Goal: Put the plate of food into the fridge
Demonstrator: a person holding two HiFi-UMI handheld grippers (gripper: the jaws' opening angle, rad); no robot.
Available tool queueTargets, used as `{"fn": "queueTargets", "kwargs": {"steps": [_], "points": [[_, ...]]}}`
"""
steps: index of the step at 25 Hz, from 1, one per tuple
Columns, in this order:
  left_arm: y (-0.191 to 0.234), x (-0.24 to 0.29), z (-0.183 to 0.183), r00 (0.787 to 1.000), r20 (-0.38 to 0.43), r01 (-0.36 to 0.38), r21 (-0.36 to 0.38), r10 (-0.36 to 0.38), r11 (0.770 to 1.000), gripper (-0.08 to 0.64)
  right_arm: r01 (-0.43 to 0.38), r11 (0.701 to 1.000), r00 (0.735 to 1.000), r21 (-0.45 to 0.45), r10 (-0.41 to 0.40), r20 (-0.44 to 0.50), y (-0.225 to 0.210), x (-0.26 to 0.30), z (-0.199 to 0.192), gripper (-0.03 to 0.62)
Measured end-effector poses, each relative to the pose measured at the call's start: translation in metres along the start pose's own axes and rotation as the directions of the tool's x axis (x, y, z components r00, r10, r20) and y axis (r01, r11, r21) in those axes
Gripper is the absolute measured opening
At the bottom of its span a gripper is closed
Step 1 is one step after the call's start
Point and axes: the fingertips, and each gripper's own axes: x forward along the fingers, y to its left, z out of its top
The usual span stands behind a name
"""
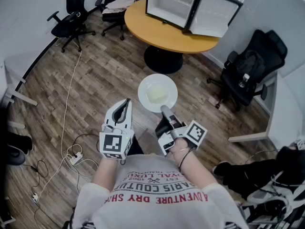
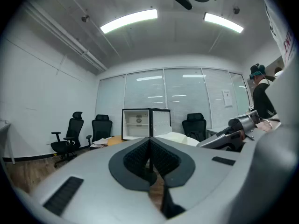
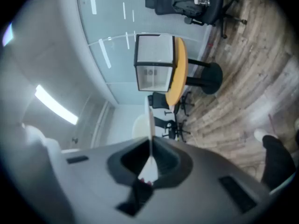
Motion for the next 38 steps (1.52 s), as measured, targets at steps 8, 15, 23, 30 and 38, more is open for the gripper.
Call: {"fn": "queueTargets", "kwargs": {"steps": [8, 15, 23, 30, 38], "points": [[-0.001, 0.003, -0.004, 1.000, 0.001, 0.002, -0.004, -0.002, 1.000, 0.032, 0.003, 1.000, 1.000, 0.004, -0.002, -0.003, -0.003, 0.001, 0.001, 0.037], [0.004, 0.012, -0.010, 1.000, -0.019, 0.005, -0.016, -0.005, 1.000, 0.032, 0.006, 1.000, 1.000, -0.008, -0.006, 0.015, -0.002, 0.011, 0.008, 0.037], [0.022, 0.044, -0.019, 0.999, -0.040, 0.017, -0.028, -0.018, 0.999, 0.032, 0.031, 0.999, 0.999, 0.006, -0.032, 0.014, -0.011, 0.040, 0.022, 0.037], [0.068, 0.096, -0.006, 0.998, -0.020, 0.060, -0.029, -0.060, 0.998, 0.032, 0.036, 0.999, 0.998, 0.001, -0.036, 0.055, 0.000, 0.100, 0.039, 0.037], [0.125, 0.162, 0.004, 0.989, -0.010, 0.145, -0.015, -0.145, 0.989, 0.032, 0.029, 1.000, 0.993, -0.004, -0.029, 0.114, 0.012, 0.186, 0.059, 0.037]]}}
